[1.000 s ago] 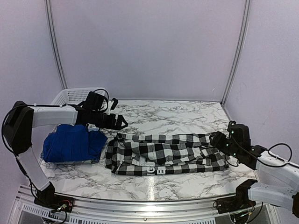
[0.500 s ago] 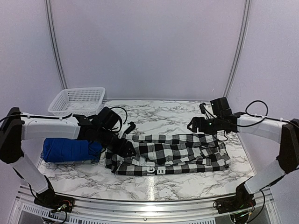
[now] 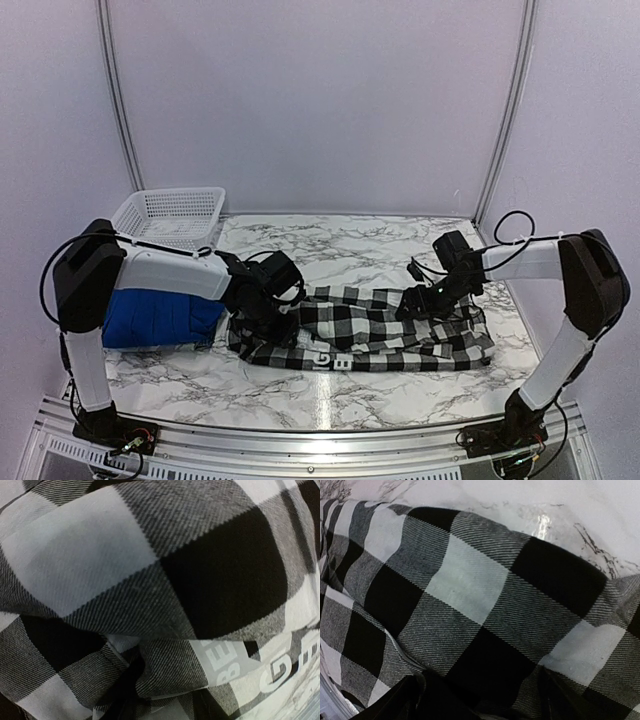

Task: Fold and stack the mixed laundry pile
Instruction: Rotate the rectangle-folded shirt at the center of the board.

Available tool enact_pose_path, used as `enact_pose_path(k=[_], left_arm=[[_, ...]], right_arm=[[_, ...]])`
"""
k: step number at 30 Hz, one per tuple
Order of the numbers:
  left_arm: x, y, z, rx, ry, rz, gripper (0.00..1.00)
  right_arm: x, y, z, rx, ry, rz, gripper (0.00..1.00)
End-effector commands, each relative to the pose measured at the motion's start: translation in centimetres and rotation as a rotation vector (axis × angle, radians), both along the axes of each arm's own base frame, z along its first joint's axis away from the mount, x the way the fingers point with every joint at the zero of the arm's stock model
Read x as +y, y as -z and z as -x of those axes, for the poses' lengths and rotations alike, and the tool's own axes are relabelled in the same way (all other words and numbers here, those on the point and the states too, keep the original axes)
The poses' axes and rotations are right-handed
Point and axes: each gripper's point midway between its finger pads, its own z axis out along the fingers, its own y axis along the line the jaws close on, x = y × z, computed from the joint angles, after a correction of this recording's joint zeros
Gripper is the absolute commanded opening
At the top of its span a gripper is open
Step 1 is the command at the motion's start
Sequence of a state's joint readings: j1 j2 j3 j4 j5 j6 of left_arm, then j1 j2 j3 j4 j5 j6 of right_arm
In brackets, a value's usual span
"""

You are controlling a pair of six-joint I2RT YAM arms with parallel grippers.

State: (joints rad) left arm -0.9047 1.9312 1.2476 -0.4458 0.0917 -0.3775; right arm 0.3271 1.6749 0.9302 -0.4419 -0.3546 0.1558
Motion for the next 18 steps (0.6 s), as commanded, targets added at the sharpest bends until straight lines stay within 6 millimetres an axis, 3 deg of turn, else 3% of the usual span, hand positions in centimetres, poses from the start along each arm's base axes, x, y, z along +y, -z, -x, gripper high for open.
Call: enact_pose_path(k=[1,3,6,8,10,12,14,18], left_arm=[[4.6,3.8,-3.8,-0.001,-0.106,-0.213,0.40],[5.6,4.1,-7.6,-0.032,-0.167,-0.238,0.39],[5.7,2.7,-14.2,-0.079,-0.262,-0.185,0.42],[4.1,-0.5,-18.0,-0.144,-0.268,-0.111,0.47],[2.1,-4.7,-19.9,-0.219,-0.239,-0.029,0.57],[0.5,-8.4,-20.0,-0.256,-0.214,0.055,0.60],[-0.3,-10.2,-18.8,-0.271,-0.186,0.080,0.61],[-1.4,-8.7,-13.4,-0.213,-0.087,0.050,0.59]], right_arm=[[-1.0,2.0,4.7,0.153,0.023,0.001,0.80],[-0.1,0.9,5.9,0.158,0.040,-0.051,0.79],[4.2,-3.1,8.3,0.161,-0.010,-0.225,0.80],[6.6,-6.5,9.1,0.129,-0.064,-0.338,0.81],[6.2,-8.9,8.2,0.058,-0.050,-0.344,0.82],[4.4,-9.7,6.8,-0.009,-0.012,-0.277,0.82],[3.1,-9.2,5.9,-0.025,0.010,-0.235,0.81],[3.3,-6.6,6.7,0.063,-0.027,-0.211,0.73]])
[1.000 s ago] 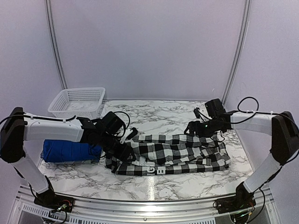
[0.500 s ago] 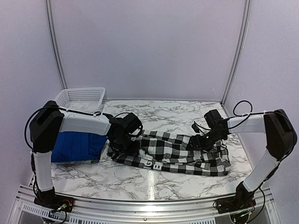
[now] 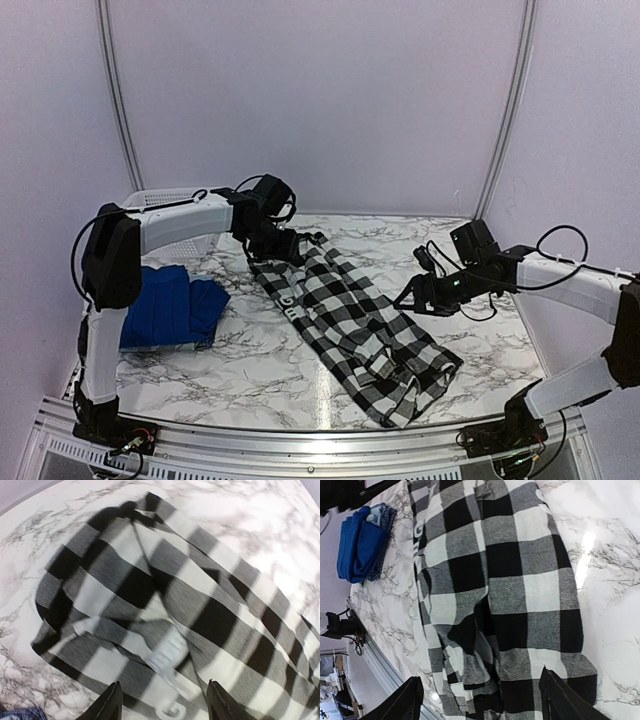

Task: Fold and stack the mixed laundry pile
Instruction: Rotate the rectangle-folded shirt at the center of the board.

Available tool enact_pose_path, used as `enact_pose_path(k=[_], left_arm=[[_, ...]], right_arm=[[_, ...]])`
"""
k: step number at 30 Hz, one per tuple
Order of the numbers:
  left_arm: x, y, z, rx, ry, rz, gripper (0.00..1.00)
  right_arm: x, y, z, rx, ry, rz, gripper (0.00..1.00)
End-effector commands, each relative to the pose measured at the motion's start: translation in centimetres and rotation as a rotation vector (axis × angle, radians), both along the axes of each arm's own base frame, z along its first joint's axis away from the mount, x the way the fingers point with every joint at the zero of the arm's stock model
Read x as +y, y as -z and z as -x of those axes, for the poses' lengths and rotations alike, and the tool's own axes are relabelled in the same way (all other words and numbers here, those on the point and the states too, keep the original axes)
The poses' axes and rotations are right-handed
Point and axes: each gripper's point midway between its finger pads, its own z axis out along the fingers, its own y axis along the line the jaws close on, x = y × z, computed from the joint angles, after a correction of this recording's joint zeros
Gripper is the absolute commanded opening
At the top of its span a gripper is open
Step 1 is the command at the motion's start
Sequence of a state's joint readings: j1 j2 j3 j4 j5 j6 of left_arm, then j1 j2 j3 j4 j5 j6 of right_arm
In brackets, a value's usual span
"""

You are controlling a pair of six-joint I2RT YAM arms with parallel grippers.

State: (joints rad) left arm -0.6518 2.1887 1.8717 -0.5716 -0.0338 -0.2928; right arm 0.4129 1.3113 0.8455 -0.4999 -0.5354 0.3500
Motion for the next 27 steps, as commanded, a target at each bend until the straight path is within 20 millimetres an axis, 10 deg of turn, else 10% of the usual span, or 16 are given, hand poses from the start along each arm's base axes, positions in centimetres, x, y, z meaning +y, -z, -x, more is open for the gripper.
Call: enact_pose_path(k=[1,6,11,16,21,27], left_arm=[[-2.8,0.2,8.1,0.095,0.168,-0.017,0.58],[-4.7,3.6,13.1,0.168,0.239,-0.046,0.52],[-5.2,6.8,12.8,0.198,0.216,-0.071,0.46],[-4.1,10.0,8.5,0.209,0.146,-0.102,0.43],[-3.3,10.5,1.5,0.166,0.102,-0.057,0.44],[-3.8,2.4,-3.3,-0.004,0.134,0.030,0.58]], right_arm=[[-0.6,3.4,1.3,0.116,-0.031,0.068,0.71],[-1.3,6.1,3.2,0.195,-0.045,0.108,0.60],[-1.9,9.2,6.4,0.300,-0.044,0.115,0.51],[0.3,11.0,8.8,0.374,-0.053,0.023,0.48],[5.8,8.6,7.3,0.374,-0.109,-0.150,0.48],[9.6,2.6,5.0,0.221,-0.242,-0.191,0.50]])
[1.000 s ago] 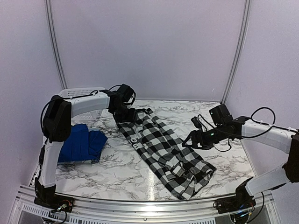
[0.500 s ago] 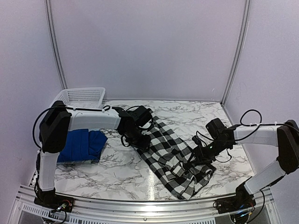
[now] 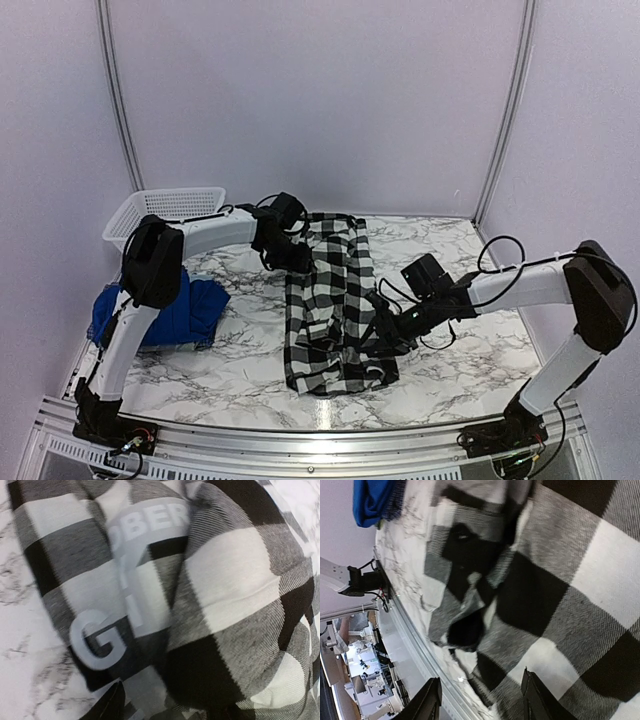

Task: Fold and stack the mixed laundry pile
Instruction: Rotate the rectangle-folded shirt at the center of the board, then pick up the rectangle-folded shirt from the center of the board.

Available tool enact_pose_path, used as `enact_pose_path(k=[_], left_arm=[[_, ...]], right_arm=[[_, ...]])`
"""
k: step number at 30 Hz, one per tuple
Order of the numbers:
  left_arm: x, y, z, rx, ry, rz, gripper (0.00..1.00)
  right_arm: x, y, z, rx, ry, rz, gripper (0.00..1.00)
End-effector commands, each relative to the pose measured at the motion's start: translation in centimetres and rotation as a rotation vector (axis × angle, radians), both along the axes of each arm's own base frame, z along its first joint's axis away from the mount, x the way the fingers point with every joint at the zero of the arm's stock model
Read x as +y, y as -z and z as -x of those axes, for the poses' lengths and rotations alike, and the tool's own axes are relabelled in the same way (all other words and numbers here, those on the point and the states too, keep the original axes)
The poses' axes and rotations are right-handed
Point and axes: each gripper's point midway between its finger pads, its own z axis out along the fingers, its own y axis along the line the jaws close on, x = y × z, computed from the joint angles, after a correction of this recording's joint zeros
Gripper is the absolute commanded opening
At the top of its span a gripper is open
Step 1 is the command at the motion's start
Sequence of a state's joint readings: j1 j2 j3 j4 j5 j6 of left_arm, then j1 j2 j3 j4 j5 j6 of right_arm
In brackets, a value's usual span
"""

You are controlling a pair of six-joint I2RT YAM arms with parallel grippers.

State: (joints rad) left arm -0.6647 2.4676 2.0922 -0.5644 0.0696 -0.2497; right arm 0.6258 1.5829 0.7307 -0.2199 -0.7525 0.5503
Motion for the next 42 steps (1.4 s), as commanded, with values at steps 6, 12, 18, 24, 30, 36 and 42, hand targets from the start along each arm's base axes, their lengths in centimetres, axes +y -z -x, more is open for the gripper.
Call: enact_pose_path(k=[6,12,18,24,30,36,42], left_arm=[[-0.4,-10.1,3.6,-0.103,0.130,0.068,0.60],[-4.1,-6.9,11.9,-0.013,0.256,0.054,0.56],[-5.1,-1.3,15.1,0.076,0.262,0.015,0.50],[-4.5,0.9,15.1,0.079,0.249,-0.043,0.52],[-3.1,-7.6,14.7,-0.097,0.190,0.000,0.88],[2.6,-12.9,17.0,-0.152,-0.071,0.172,0.99],[7.1,-8.2,21.7,0.030,-0.300,0.295,0.99]], right_arm=[[1.7,-5.6,-2.3,-0.195,-0.036,-0.069,0.50],[1.3,-2.6,-1.4,-0.149,-0.059,-0.048,0.40],[0.2,0.4,1.2,-0.071,-0.047,-0.062,0.35],[0.3,1.5,2.3,-0.031,-0.065,-0.079,0.31],[1.0,-4.0,1.9,-0.123,-0.131,-0.143,0.39],[-0.9,-7.5,1.3,-0.214,-0.080,-0.124,0.62],[-4.9,-3.8,-0.1,-0.135,0.087,-0.044,0.60]])
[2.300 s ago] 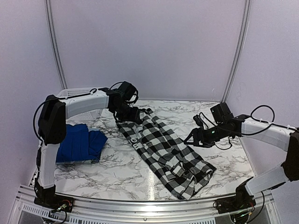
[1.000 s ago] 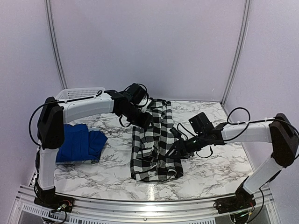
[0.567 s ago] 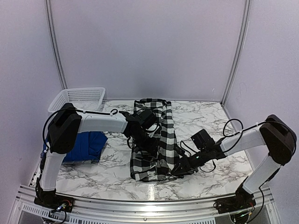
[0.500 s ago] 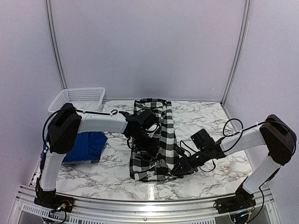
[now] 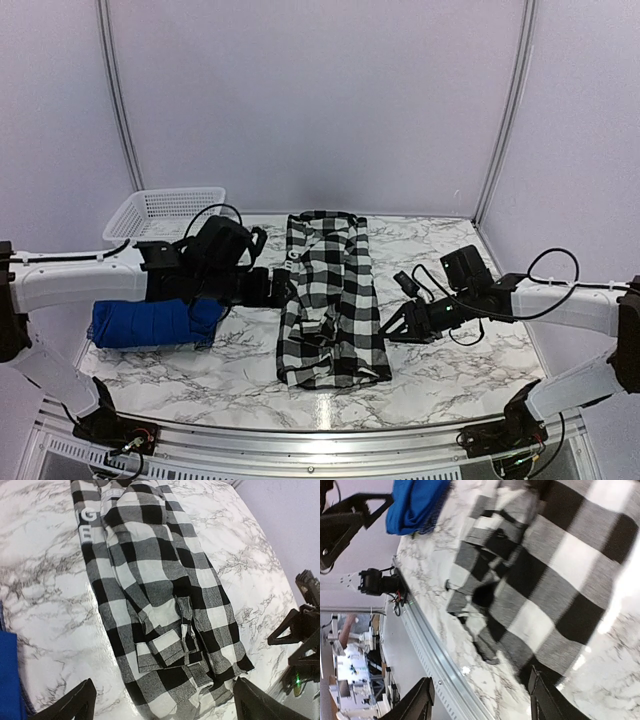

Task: Fold and stack the mixed laundry pile
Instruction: Pick up the rectangle-folded shirt from the center of the board.

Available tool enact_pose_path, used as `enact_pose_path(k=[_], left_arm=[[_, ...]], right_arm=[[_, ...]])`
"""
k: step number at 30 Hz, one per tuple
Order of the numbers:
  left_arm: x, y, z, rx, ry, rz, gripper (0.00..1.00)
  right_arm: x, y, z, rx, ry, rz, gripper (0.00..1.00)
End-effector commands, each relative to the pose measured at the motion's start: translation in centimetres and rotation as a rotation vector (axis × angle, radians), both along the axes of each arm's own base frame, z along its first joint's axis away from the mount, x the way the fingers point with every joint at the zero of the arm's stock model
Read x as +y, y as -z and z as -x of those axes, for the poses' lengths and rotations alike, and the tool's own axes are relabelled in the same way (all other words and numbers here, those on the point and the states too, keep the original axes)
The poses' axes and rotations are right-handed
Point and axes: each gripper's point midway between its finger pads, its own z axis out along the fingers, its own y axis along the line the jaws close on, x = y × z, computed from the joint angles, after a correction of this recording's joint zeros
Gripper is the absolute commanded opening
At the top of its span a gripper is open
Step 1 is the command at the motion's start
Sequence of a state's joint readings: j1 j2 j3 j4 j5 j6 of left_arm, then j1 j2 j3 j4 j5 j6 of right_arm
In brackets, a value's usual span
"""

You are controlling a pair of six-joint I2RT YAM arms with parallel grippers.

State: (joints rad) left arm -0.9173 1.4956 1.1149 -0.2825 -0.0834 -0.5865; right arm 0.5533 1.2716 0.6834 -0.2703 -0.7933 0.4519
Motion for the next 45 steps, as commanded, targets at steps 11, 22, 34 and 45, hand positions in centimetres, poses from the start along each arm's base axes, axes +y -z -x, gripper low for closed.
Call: enact_pose_path(k=[11,22,34,45], left_arm=[[1.6,11.8,7.8,0.379,-0.174,0.247,0.64],[-2.4,15.5,9.8,0.465,-0.114,0.181,0.39],[-3.1,13.3,10.2,0.434,-0.073,0.235,0.00],[-4.1,7.0,13.9,0.417,0.037,0.263,0.00]], right_arm=[[-3.4,8.2,1.0,0.214,0.156,0.105,0.56],[-1.1,10.8,2.6,0.278,0.085,0.132,0.38],[0.8,7.4,2.7,0.238,0.067,0.028,0.00],[0.6,0.3,6.0,0.220,0.044,-0.093,0.00]])
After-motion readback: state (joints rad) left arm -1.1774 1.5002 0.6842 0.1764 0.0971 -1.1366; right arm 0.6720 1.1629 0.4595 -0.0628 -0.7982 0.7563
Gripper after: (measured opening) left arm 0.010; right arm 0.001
